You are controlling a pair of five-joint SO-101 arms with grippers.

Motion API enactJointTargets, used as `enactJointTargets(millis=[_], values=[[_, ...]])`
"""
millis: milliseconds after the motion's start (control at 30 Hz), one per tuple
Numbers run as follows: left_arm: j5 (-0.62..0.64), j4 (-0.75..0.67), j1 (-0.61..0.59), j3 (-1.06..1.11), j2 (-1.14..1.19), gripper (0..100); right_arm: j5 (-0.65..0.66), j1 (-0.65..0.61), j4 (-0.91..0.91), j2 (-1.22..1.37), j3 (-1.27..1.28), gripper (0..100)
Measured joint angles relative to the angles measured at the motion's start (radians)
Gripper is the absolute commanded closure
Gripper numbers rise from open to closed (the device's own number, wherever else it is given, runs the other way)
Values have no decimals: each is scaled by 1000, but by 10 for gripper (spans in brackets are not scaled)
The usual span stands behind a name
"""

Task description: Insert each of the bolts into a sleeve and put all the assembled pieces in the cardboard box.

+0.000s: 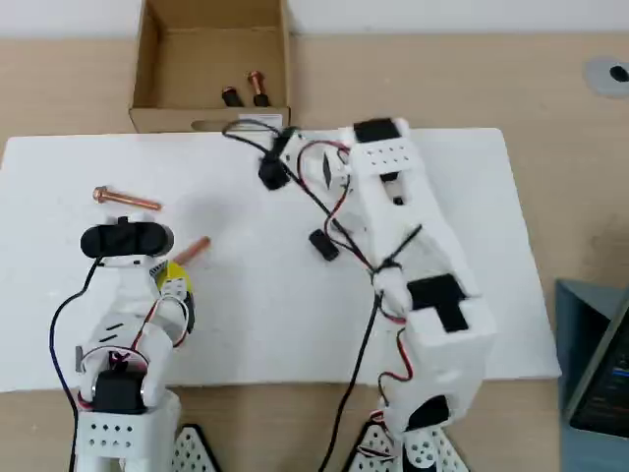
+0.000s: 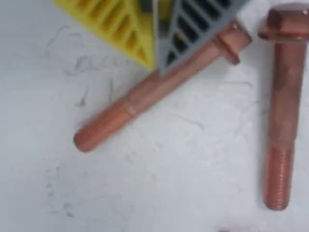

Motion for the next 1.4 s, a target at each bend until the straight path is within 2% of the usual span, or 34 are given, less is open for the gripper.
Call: enactJointTargets(millis=[267,467,667,967,1100,1400], values=[[0,0,0,0,0,998,-120,0,181,-133,-170,988],[-2,0,0,0,0,998,-206,0,293,-292,-209,988],[-2,0,0,0,0,998,-381,2,316,-508,-190,988],[3,0,0,0,0,998,-601,66,316,-858,89,988],[80,37,0,-18,0,999,-663,138,282,-1026,242,989],[114,219,0,-367,75,999,-718,359,37,-1405,667,989]])
